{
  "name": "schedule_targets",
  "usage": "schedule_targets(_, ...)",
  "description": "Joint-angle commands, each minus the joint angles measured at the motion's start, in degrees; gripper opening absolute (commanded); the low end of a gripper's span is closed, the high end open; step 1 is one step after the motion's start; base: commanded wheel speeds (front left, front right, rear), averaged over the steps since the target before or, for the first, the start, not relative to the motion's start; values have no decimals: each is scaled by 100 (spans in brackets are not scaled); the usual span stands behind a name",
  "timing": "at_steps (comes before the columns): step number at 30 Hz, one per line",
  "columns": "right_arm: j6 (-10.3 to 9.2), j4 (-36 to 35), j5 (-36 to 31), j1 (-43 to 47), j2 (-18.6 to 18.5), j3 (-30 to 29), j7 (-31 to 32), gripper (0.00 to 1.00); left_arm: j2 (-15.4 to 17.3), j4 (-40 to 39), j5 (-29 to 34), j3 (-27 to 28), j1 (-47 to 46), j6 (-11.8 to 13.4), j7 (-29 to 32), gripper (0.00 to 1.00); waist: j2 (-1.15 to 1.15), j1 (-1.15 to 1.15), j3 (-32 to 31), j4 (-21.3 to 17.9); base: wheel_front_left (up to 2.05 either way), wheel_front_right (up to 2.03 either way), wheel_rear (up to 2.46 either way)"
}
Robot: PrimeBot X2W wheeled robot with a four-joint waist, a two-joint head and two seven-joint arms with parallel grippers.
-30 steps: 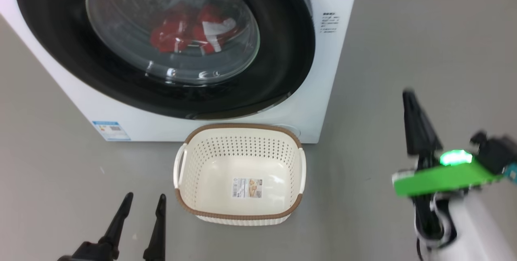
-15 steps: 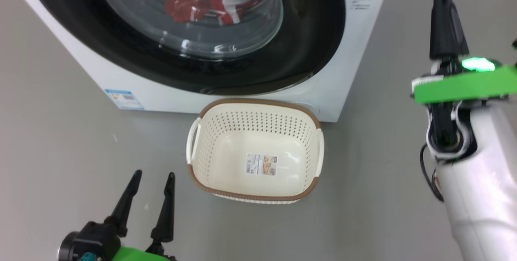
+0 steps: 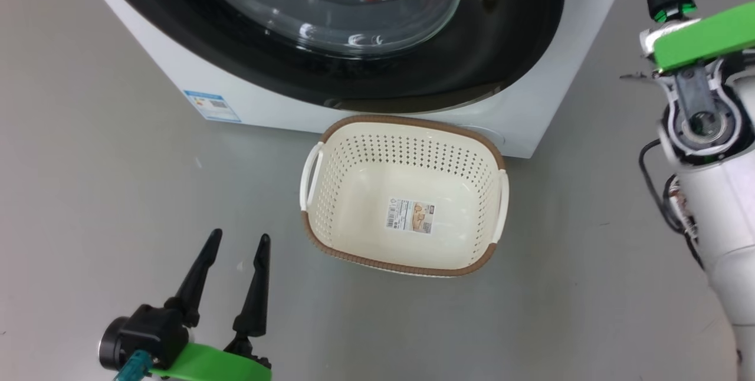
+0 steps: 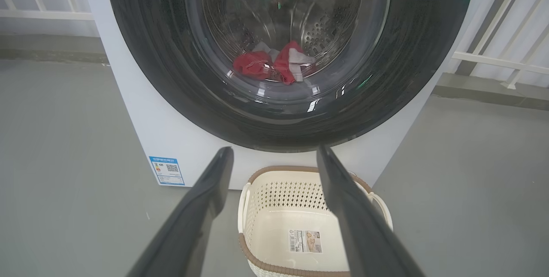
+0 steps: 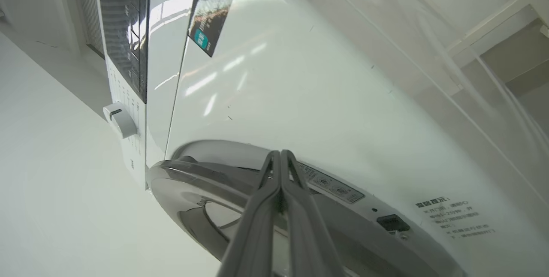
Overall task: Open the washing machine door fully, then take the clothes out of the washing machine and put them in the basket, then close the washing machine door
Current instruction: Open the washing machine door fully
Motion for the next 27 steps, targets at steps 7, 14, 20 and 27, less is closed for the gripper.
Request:
schedule_targets(7, 3, 156, 860, -337, -330, 236, 936, 0, 65, -56, -97, 86, -150, -32, -70, 100, 0, 0, 99, 181, 0, 0, 0)
schedule_targets(14, 3, 581, 1547, -597, -482, 253, 1950, 0, 64, -48, -131, 20, -167, -32, -70, 100, 0, 0, 183, 238, 0, 0, 0)
schedule_targets(20, 3, 919, 1809, -957, -513, 234, 2487, 0, 64, -58, -172, -36, -227, -32, -70, 100, 0, 0, 307, 264, 0, 0, 0)
schedule_targets(27, 3, 1465, 2019, -1450, -530, 297, 3183, 0, 64, -51, -228, -120, -331, -32, -70, 100, 0, 0, 460, 328, 0, 0, 0)
